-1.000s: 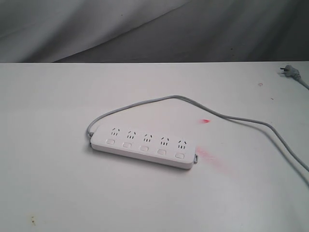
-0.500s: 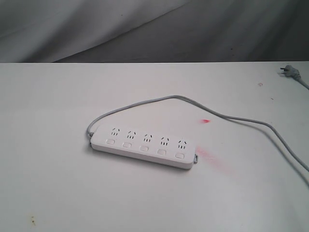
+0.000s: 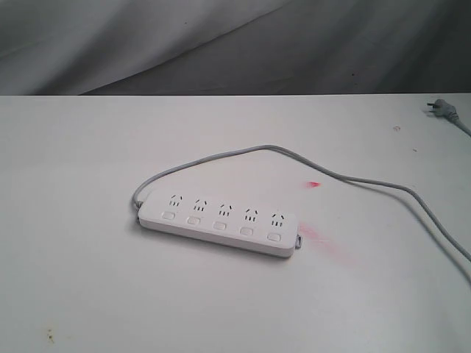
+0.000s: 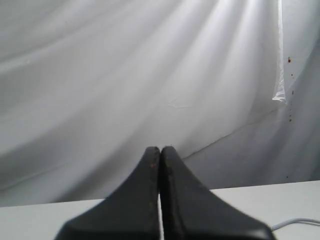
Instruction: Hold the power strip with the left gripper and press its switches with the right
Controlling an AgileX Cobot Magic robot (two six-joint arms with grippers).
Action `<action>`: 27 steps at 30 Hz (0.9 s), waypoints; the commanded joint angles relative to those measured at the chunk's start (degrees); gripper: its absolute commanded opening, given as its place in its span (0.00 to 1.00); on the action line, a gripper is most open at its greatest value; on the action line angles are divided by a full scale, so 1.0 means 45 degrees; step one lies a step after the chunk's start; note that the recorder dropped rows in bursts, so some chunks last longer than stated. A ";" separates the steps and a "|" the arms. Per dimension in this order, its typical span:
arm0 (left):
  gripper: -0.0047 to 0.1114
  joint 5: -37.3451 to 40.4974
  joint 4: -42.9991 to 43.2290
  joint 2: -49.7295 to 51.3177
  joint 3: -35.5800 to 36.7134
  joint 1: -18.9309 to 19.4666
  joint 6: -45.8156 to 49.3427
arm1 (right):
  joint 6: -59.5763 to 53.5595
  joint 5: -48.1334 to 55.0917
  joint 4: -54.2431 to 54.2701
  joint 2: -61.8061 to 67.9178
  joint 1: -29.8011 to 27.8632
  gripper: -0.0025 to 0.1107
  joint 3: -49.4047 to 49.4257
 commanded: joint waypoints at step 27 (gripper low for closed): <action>0.04 0.6506 -0.0077 -0.1493 0.0059 -0.0462 -0.0137 | -0.0084 -0.0124 0.0052 -0.0061 -0.0105 0.04 0.0046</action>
